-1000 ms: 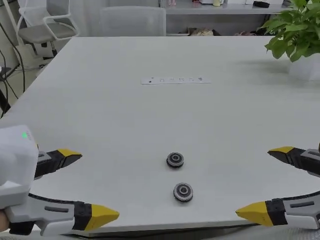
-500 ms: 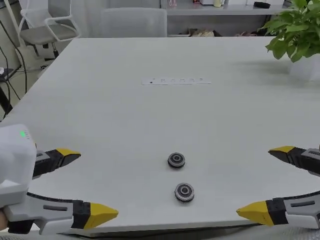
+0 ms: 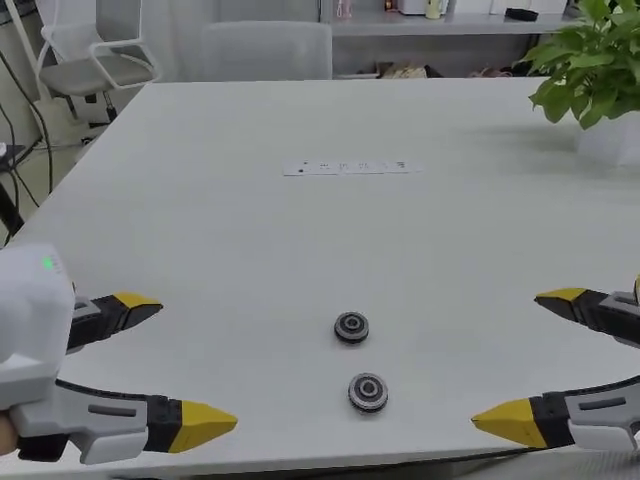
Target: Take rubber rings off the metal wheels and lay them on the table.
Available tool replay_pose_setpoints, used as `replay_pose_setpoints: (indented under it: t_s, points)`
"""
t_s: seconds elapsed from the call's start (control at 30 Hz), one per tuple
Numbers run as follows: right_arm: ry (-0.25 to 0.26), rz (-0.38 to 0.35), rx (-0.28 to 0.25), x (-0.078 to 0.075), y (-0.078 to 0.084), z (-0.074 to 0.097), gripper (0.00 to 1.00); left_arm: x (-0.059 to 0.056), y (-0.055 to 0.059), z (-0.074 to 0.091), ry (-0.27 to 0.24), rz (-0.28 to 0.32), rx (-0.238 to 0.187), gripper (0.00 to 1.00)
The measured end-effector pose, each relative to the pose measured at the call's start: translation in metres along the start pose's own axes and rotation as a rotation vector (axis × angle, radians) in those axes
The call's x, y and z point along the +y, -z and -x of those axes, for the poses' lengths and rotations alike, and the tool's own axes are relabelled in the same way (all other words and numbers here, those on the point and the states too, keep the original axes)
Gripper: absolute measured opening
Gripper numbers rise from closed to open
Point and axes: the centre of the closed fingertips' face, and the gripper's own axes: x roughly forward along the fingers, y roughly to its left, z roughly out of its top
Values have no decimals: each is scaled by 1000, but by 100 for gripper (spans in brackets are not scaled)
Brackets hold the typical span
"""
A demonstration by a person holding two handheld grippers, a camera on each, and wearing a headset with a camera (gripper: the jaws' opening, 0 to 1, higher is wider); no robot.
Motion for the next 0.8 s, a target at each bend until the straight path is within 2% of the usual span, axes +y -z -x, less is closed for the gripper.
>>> replay_pose_setpoints:
  t_s: [0.27,0.8]
  points:
    - [-7,19,2,-4,-4,-3,97,1,-9,-6,5,-20,-3,84]
    - [-31,41,9,-10,-7,-15,96,5,-15,-20,20,-42,14,84]
